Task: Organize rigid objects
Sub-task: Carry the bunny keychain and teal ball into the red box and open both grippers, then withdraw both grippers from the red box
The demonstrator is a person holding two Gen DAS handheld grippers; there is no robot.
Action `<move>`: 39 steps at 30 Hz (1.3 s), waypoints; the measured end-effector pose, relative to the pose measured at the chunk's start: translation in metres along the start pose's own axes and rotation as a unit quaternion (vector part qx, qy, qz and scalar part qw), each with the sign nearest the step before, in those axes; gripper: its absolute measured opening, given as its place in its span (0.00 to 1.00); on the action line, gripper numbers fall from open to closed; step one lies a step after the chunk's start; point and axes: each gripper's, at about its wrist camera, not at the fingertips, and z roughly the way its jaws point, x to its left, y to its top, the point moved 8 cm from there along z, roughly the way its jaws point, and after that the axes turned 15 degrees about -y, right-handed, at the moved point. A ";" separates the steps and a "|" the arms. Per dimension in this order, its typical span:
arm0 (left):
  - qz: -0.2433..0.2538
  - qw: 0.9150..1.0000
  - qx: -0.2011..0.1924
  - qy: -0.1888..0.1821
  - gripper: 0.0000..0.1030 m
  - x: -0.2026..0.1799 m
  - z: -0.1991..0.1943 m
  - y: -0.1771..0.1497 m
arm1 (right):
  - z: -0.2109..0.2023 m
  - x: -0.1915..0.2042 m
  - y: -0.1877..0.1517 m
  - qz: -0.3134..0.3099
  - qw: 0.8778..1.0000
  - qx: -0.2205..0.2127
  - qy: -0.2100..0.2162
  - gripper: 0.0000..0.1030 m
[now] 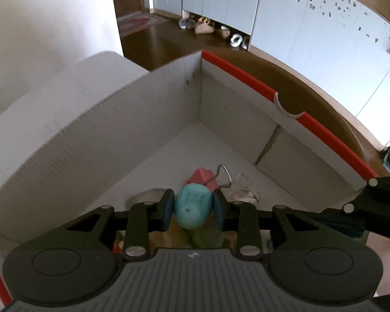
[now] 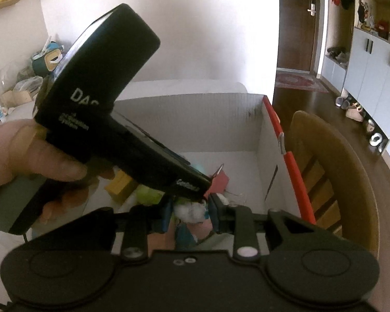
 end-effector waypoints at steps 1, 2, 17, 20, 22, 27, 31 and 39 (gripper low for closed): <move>-0.003 1.000 0.003 -0.004 0.31 0.000 0.001 -0.002 | -0.001 0.000 -0.001 0.000 1.000 0.003 0.001 0.28; -0.006 1.000 0.006 -0.008 0.31 -0.001 0.001 -0.004 | -0.001 -0.001 -0.002 0.001 1.000 0.005 0.001 0.30; -0.016 0.999 -0.032 -0.016 0.62 -0.007 -0.048 -0.024 | -0.023 -0.012 -0.002 0.032 0.999 0.007 -0.002 0.50; -0.014 0.999 -0.050 -0.013 0.62 -0.007 -0.066 -0.029 | -0.033 -0.009 0.000 0.039 0.999 0.002 -0.002 0.53; -0.014 0.998 -0.063 -0.017 0.62 -0.008 -0.079 -0.033 | -0.041 -0.007 0.000 0.043 0.999 -0.004 -0.007 0.56; -0.003 0.996 -0.088 -0.013 0.62 -0.005 -0.109 -0.039 | -0.054 -0.001 0.004 0.055 0.998 -0.012 -0.011 0.61; -0.001 0.994 -0.106 -0.014 0.65 -0.001 -0.131 -0.050 | -0.066 0.007 0.005 0.066 0.997 -0.020 -0.019 0.63; 0.015 0.991 -0.133 -0.008 0.69 0.005 -0.175 -0.078 | -0.082 0.016 0.005 0.101 0.993 -0.038 -0.039 0.75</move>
